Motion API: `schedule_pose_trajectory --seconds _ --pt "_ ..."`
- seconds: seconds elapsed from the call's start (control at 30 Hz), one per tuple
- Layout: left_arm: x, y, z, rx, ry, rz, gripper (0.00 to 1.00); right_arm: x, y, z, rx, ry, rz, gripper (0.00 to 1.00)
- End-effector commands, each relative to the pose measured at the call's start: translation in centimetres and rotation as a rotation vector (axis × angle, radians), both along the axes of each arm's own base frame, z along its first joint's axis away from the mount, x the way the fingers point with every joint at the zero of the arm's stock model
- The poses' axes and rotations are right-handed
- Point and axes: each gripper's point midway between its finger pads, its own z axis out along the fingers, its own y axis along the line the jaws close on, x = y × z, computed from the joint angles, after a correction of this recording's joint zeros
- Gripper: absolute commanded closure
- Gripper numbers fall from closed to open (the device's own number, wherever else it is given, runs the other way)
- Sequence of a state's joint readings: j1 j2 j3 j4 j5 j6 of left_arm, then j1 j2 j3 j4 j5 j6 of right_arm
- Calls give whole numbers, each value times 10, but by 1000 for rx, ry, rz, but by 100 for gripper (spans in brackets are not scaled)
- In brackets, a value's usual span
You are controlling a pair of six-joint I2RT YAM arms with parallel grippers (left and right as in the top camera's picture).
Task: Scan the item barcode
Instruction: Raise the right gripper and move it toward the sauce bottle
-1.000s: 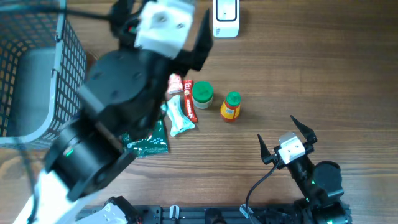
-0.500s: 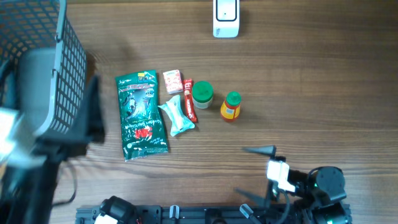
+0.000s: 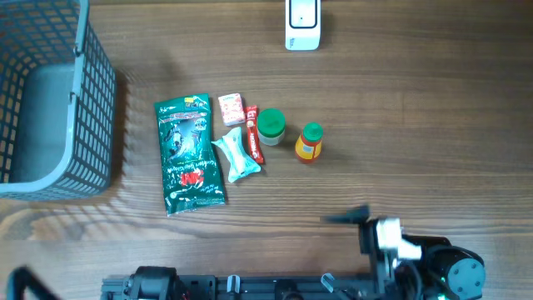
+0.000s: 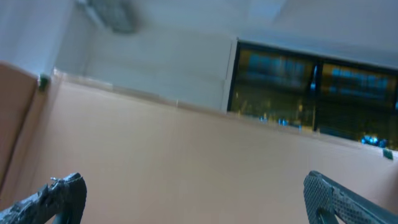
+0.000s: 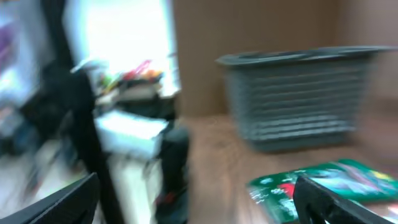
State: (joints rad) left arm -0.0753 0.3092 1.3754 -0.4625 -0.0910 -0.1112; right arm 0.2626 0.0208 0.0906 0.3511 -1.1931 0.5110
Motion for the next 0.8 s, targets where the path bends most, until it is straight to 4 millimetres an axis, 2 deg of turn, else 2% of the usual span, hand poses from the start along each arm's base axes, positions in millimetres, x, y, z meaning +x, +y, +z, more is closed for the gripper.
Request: schedule_pose_trajectory --seconds 0.0,0.17,0.33,0.43,0.5,0.53,0.6,0.67,0.77 --pt "14 -1 -5 -69 32 -34 0 57 -17 23 170 181 -287 0" --pt "22 -1 -12 -90 52 -46 0 85 -11 24 109 322 -311 0" --pt "44 -2 -33 -89 95 -44 0 124 11 57 -22 414 -248 0" --pt "47 -2 -48 -89 92 -34 0 152 17 59 -136 563 -276 0" --pt "44 2 -58 -97 77 -13 0 174 8 47 -229 716 -407 0" --pt "42 3 -65 -99 73 -2 0 189 -6 34 -304 826 -551 0" --pt "38 4 -75 -99 64 14 0 200 -35 22 -412 948 -768 0" --pt "32 5 -84 -100 49 34 0 200 -46 27 -453 1011 -842 0" --pt "26 7 -97 -101 32 61 0 194 -33 47 -402 1059 -755 0"
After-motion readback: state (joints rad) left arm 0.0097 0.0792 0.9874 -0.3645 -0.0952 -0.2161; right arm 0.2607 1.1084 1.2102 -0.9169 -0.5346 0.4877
